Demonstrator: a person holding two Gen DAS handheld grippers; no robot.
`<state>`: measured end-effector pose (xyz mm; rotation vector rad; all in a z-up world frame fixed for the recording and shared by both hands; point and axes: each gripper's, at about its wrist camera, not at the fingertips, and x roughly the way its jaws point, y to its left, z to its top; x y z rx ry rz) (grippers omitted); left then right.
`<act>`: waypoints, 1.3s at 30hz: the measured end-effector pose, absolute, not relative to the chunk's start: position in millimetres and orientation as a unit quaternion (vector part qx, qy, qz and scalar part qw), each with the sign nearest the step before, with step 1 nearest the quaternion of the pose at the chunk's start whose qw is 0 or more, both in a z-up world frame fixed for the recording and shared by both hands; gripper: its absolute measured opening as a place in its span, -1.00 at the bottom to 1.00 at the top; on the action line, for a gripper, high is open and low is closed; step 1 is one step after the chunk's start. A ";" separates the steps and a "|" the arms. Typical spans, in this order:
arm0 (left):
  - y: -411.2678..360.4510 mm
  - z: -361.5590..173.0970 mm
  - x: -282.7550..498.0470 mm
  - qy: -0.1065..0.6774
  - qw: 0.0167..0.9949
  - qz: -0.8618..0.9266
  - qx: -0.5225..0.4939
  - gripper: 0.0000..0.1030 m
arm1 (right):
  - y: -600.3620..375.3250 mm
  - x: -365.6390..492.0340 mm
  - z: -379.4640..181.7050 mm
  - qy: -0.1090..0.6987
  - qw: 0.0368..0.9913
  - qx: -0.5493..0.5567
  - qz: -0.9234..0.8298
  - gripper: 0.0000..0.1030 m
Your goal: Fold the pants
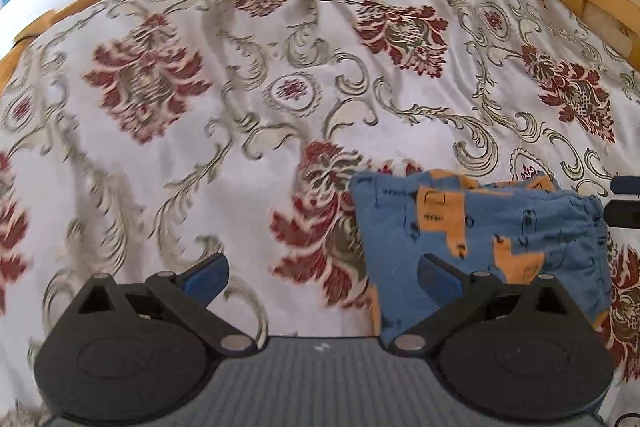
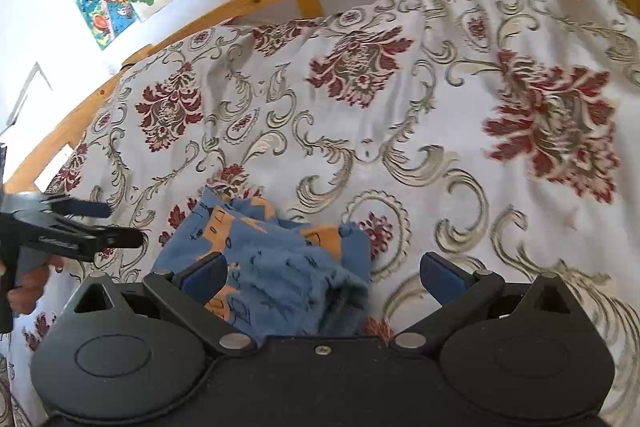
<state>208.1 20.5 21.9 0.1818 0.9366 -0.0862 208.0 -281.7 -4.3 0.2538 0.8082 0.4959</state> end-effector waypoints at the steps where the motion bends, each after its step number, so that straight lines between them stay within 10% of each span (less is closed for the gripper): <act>1: 17.9 19.9 213.3 0.449 0.887 -0.044 0.092 0.99 | -280.5 211.8 -5.7 0.389 0.880 0.122 0.244 0.99; 22: 20.9 -27.6 246.3 0.484 0.868 -0.106 0.036 0.76 | -276.2 233.1 -48.8 0.418 0.848 0.151 0.289 0.26; 39: 4.5 -21.5 240.6 0.482 0.858 -0.168 0.050 -0.71 | -271.8 222.5 -50.6 0.408 0.860 0.165 0.260 -0.46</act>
